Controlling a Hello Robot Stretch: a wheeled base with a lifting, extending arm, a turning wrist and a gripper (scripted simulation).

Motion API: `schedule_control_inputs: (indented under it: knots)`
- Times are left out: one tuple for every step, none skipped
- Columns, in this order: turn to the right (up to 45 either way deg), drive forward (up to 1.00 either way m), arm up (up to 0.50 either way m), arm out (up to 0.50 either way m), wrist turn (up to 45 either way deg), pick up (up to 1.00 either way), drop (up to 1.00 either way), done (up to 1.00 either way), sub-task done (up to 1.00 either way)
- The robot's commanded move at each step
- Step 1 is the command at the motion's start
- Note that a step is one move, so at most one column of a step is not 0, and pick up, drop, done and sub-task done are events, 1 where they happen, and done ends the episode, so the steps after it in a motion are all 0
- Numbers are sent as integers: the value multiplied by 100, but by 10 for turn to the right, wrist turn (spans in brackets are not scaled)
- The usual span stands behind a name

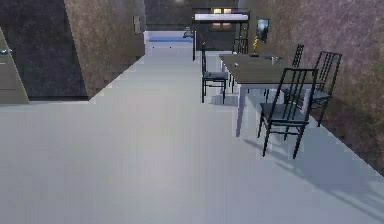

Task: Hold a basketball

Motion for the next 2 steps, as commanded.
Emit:
schedule_control_inputs:
  knots:
    - [0,0,50,0,0,0,0,0,0]
    - [0,0,38,0,0,0,0,0,0]
